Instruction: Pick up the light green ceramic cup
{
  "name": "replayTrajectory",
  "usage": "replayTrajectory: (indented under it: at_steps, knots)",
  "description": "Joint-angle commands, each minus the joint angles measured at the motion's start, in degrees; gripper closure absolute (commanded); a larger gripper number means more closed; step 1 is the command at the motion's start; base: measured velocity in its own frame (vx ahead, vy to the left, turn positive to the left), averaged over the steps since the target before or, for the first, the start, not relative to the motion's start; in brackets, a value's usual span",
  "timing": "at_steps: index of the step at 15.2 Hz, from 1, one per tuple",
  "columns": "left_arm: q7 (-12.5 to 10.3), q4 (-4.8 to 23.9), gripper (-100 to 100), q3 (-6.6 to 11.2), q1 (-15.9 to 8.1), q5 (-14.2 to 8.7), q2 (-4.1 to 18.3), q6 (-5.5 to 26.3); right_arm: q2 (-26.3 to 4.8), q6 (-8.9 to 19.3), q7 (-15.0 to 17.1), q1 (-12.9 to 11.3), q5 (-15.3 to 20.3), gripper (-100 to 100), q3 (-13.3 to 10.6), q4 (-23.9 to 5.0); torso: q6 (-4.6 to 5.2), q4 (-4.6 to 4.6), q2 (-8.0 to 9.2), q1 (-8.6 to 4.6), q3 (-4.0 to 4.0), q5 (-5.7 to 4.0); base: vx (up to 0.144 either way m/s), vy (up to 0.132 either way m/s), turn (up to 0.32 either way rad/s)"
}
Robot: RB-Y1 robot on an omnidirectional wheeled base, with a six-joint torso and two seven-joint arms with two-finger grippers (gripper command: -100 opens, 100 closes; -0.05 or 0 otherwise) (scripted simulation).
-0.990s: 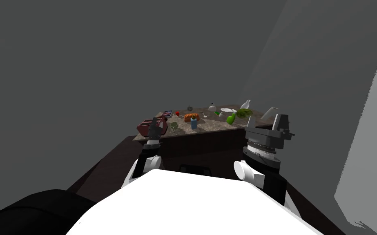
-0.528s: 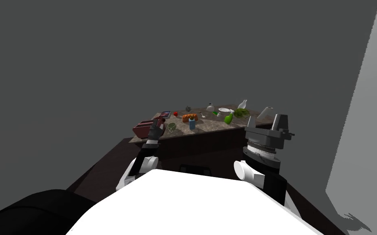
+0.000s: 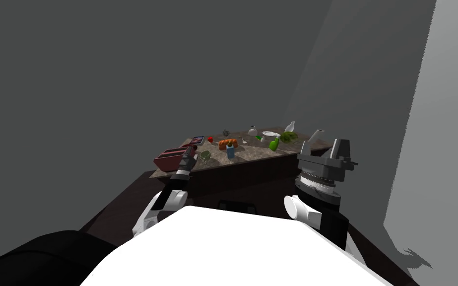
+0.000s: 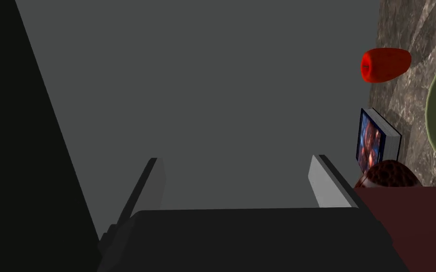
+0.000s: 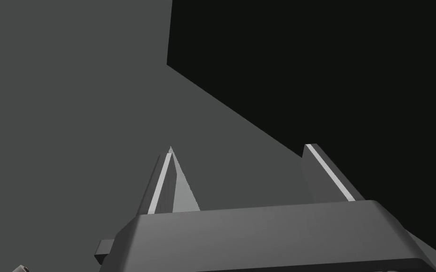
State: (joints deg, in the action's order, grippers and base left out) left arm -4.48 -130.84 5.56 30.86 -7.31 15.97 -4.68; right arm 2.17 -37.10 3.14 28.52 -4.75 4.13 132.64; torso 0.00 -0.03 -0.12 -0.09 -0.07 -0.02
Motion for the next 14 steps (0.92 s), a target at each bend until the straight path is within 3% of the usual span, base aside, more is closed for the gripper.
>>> replayTrajectory:
  at_steps: [1, 5, 6, 8, 9, 11, 12, 14]
  knots:
    - [-1.3, 0.1, -100, 0.88, 0.3, -0.9, 1.2, 2.9, 0.0, 0.0, 0.0, 0.0, 0.0, 0, 0.0, 0.0, 0.0, 0.0, 0.0, 0.0, 0.0, 0.0, 0.024, -0.023, -0.063]
    - [-2.6, 0.3, -100, 1.8, 0.4, -1.8, 2.4, 6.7, 0.0, 0.0, 0.0, 0.0, 0.0, 0, 0.0, 0.0, 0.01, 0.0, 0.0, -0.03, 0.0, -0.01, 0.026, -0.025, -0.073]
    - [-3.9, 0.5, -100, 2.74, 0.6, -2.8, 3.6, 8.4, 0.0, 0.0, 0.0, 0.0, 0.0, 0, 0.0, 0.0, 0.0, 0.0, 0.01, 0.0, 0.01, 0.0, 0.026, -0.024, -0.074]
    - [-3.9, 0.5, -100, 2.74, 0.6, -2.8, 3.6, 9.7, 0.0, 0.0, 0.0, 0.0, 0.0, 0, 0.0, 0.0, 0.01, 0.0, 0.0, -0.01, 0.0, 0.0, 0.024, -0.02, -0.056]
    - [-5.2, 0.7, -100, 3.71, 0.7, -3.7, 4.8, 11.4, 0.0, 0.0, 0.0, 0.0, 0.0, 0, 0.0, 0.0, 0.0, 0.0, 0.02, 0.0, 0.01, 0.0, 0.025, -0.022, -0.074]
    - [-5.2, 0.7, -100, 3.71, 0.7, -3.7, 4.8, 12.7, 0.0, 0.0, 0.0, 0.0, 0.0, 0, 0.0, 0.0, 0.01, 0.0, 0.01, -0.01, 0.01, 0.0, 0.024, -0.02, -0.05]
    - [-6.5, 1.0, -100, 4.7, 0.9, -4.7, 5.9, 14.7, 0.0, 0.0, 0.0, 0.0, 0.0, 0, 0.0, 0.0, 0.0, 0.01, 0.02, 0.0, 0.01, 0.0, 0.027, -0.023, -0.088]
    - [-6.5, 1.0, -100, 4.7, 0.9, -4.7, 5.9, 15.9, 0.0, 0.0, 0.0, 0.0, 0.0, 0, 0.0, 0.0, 0.0, 0.0, 0.01, -0.01, 0.01, 0.0, 0.024, -0.019, -0.055]
